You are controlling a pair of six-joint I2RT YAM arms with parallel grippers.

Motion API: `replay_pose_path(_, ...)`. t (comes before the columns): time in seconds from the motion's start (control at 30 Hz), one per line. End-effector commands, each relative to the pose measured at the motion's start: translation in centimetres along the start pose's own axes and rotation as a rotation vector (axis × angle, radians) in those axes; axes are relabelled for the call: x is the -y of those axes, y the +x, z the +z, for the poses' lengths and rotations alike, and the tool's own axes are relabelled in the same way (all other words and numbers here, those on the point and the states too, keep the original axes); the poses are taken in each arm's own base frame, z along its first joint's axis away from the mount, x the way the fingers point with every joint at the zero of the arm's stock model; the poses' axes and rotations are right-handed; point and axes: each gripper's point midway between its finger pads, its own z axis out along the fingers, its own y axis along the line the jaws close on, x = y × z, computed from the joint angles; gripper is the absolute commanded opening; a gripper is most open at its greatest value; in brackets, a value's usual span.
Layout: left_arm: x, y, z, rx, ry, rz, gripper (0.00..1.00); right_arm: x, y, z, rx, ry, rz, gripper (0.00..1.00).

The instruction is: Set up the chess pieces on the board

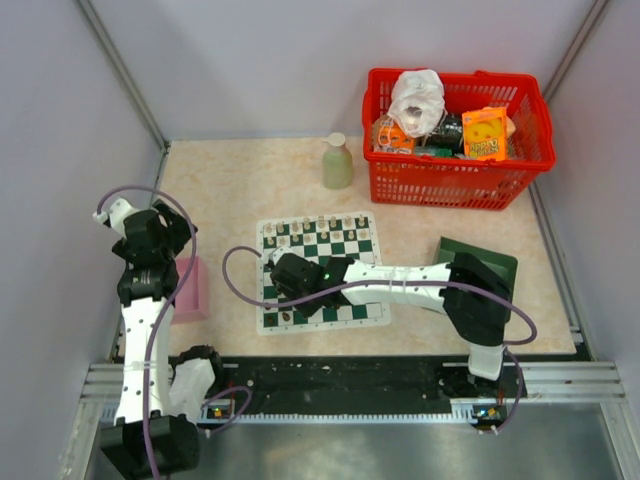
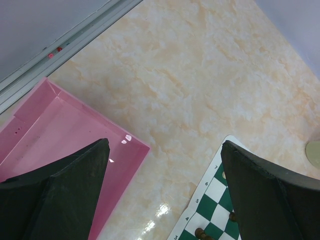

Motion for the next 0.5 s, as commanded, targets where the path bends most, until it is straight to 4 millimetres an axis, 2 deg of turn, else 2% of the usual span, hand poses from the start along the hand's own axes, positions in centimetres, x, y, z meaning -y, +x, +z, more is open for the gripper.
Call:
replay_pose_path(0.0, 0.1, -0.9, -0.2, 0.041, 0.011, -0.008, 0.99, -1.0, -2.6, 0.0, 0.066, -0.02, 0.015, 0.1)
replay_pose_path(0.13, 0.0, -0.7, 0.0, 0.037, 0.006, -0.009, 0.99, -1.2, -1.8, 0.8, 0.036, -0.034, 0.003, 0.1)
replay_pose_path(0.47, 0.0, -0.7, 0.2, 0.036, 0.005, -0.008, 0.99, -1.8, -1.8, 1.6, 0.034, -0.055, 0.003, 0.1)
